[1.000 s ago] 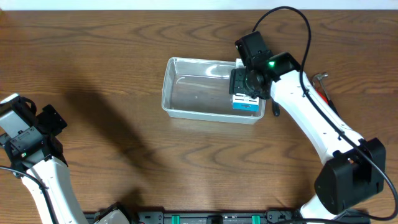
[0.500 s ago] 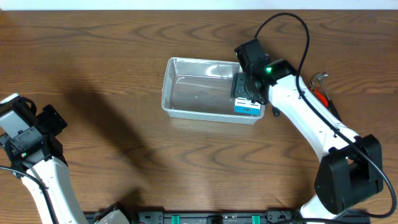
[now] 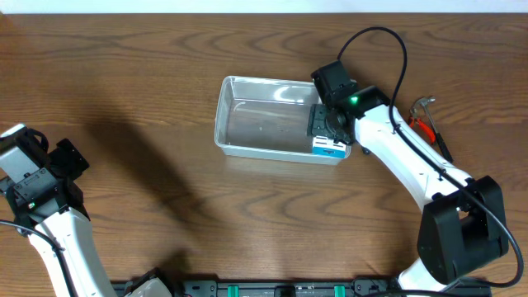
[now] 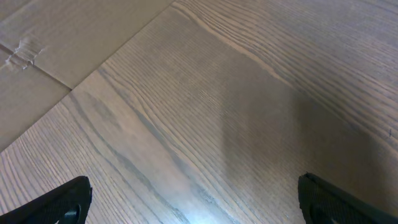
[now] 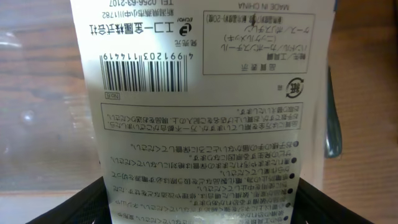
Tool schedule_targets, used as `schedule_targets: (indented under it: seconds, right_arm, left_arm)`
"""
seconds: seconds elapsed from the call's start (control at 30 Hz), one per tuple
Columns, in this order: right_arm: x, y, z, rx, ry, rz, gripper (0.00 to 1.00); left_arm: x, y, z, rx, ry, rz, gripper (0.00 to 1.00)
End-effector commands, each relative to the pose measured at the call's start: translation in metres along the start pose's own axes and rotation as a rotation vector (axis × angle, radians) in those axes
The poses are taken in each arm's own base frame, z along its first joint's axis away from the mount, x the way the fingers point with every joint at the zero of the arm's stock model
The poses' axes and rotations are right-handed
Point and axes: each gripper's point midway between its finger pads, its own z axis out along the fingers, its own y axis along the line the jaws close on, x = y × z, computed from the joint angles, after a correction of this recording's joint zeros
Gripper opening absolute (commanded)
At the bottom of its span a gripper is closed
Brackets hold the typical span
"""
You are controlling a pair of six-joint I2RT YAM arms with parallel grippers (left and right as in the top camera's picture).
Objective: Pack container
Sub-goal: 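Lower the box into the container and open the right gripper, then withdraw the right gripper and move it over the claw hammer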
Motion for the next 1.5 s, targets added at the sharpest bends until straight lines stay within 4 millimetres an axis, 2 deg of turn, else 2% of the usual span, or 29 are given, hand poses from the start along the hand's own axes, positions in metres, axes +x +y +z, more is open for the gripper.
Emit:
schedule_targets:
  seconds: [0.0,0.63,0.7,0.9,1.1,1.2,1.33,1.43,1.47]
  right_arm:
    - [0.006,-0.009,0.005,0.026,0.000,0.047,0.64]
    - [0.003,-0.008,0.009,0.015,-0.020,0.012,0.73]
    - [0.002,-0.006,0.008,0.009,-0.019,0.013,0.84]
    - [-0.009,0.001,-0.007,-0.011,-0.030,0.031,0.90]
    - [-0.033,0.009,-0.034,-0.030,-0.075,0.018,0.90]
    - [-0.047,-0.006,-0.050,0.008,-0.093,0.042,0.91]
    - [-0.059,-0.042,-0.050,0.054,-0.076,0.123,0.86]
    - [-0.067,-0.081,-0.046,0.096,-0.054,0.171,0.75]
    - [-0.069,-0.092,-0.045,0.100,-0.046,0.172,0.58]
  left_arm:
    - [-0.002,0.001,0.000,-0.001,-0.002,0.006,0.98]
    - [-0.002,0.001,0.000,-0.001,-0.002,0.006,0.98]
    - [-0.002,0.001,0.000,-0.001,-0.001,0.006,0.98]
    - [-0.002,0.001,0.000,-0.001,-0.002,0.006,0.98]
    - [-0.002,0.001,0.000,-0.001,-0.002,0.006,0.98]
    - [-0.002,0.001,0.000,-0.001,-0.002,0.006,0.98]
    - [-0.002,0.001,0.000,-0.001,-0.002,0.006,0.98]
    - [-0.002,0.001,0.000,-0.001,-0.002,0.006,0.98]
    - [-0.002,0.001,0.000,-0.001,-0.002,0.006,0.98]
